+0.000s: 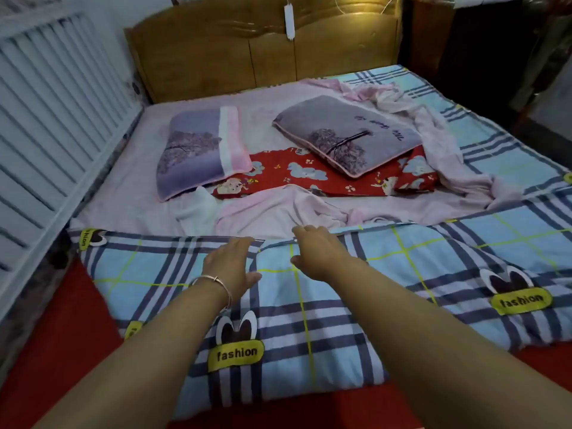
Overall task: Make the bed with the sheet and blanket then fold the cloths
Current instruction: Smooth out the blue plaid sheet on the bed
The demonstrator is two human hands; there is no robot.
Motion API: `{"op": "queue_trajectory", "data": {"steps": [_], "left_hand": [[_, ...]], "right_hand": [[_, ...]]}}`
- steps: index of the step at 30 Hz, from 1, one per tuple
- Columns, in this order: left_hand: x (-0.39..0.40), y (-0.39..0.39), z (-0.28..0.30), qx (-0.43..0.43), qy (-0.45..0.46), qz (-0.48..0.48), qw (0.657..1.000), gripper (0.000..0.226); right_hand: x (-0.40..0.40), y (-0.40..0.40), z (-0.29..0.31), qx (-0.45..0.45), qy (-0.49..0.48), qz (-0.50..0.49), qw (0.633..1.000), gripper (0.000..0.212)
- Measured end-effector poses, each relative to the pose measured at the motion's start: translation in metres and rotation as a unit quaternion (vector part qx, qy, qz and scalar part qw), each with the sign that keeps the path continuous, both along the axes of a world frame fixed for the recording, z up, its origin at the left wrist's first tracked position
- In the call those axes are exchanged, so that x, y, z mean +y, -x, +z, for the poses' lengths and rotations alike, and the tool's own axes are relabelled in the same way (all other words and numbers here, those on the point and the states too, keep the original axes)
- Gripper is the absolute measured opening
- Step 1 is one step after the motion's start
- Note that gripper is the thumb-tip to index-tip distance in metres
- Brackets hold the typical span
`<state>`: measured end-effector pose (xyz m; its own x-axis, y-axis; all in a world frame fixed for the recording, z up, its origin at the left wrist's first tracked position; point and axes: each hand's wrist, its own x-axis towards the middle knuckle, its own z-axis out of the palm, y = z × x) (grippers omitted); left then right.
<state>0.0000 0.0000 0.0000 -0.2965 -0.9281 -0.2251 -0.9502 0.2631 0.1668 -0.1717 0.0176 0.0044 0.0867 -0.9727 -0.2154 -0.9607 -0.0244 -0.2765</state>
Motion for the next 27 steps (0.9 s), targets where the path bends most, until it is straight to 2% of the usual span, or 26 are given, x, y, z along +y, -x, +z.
{"op": "queue_trajectory", "data": {"steps": [9, 15, 17, 18, 20, 21, 24, 27], "left_hand": [[-0.075, 0.01, -0.098, 0.022, -0.073, 0.068, 0.995, 0.082], [-0.109, 0.012, -0.152, 0.122, -0.147, 0.172, 0.966, 0.097], [-0.111, 0.011, -0.16, 0.143, -0.174, 0.212, 0.951, 0.094], [-0.112, 0.01, -0.165, 0.161, -0.184, 0.222, 0.944, 0.083], [-0.11, 0.008, -0.17, 0.239, -0.206, 0.218, 0.924, 0.046], [-0.108, 0.007, -0.172, 0.272, -0.222, 0.202, 0.914, 0.041], [-0.098, 0.009, -0.177, 0.293, -0.285, 0.132, 0.903, 0.048], [-0.082, 0.012, -0.183, 0.264, -0.339, 0.086, 0.899, 0.056]], "right_hand": [[-0.082, 0.009, -0.089, 0.033, -0.016, 0.011, 0.999, 0.046], [-0.115, 0.007, -0.143, 0.04, -0.033, 0.024, 0.998, 0.057], [-0.119, 0.006, -0.154, 0.043, -0.034, 0.032, 0.998, 0.063], [-0.122, 0.005, -0.161, 0.047, -0.033, 0.039, 0.998, 0.065], [-0.125, 0.005, -0.17, 0.051, -0.023, 0.05, 0.997, 0.064], [-0.127, 0.004, -0.172, 0.049, -0.014, 0.051, 0.997, 0.061], [-0.131, 0.002, -0.172, 0.024, -0.001, 0.04, 0.999, 0.045], [-0.129, 0.002, -0.163, -0.031, -0.12, -0.002, 0.992, 0.038]]}}
